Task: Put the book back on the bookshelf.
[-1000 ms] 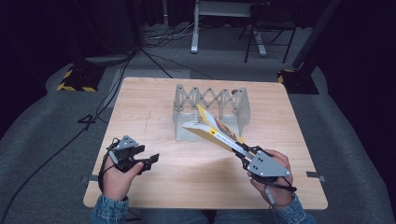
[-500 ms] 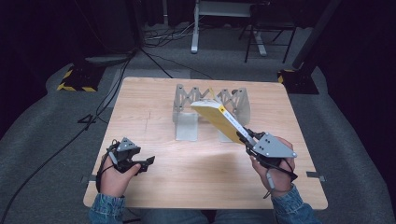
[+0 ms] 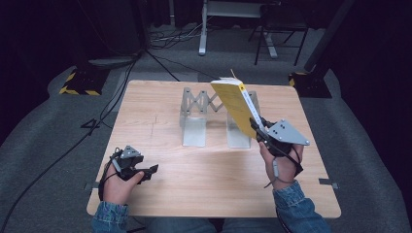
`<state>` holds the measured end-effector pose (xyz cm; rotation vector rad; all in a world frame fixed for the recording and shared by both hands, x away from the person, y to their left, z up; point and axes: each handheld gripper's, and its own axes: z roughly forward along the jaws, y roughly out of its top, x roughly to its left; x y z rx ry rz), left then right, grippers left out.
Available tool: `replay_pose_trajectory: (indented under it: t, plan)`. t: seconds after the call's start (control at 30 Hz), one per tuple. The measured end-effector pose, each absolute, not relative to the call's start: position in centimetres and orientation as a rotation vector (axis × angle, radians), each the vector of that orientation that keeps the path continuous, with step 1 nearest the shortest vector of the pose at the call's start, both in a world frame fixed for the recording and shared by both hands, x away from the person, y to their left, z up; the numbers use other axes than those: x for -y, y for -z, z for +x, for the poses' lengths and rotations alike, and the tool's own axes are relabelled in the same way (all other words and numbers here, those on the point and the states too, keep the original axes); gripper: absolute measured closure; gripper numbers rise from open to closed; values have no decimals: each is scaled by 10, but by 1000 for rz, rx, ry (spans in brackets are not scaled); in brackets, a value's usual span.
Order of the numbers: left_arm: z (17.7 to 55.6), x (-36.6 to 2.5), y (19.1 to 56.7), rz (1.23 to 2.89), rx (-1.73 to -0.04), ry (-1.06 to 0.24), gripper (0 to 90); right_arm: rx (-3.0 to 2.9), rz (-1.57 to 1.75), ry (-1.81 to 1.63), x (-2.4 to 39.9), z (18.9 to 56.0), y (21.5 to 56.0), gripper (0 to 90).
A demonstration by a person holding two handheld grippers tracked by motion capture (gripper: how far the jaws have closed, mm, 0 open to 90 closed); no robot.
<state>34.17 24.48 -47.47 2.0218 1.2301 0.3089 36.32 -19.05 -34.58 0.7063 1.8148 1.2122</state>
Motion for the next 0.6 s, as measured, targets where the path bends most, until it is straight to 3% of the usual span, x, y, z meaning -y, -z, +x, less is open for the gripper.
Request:
replay_pose_trajectory:
  t: [0.6]
  plan:
    - [347, -239, 477, 2014, -1218, -282, 276, -1693, 851, -1269, 182, 398, 349, 763]
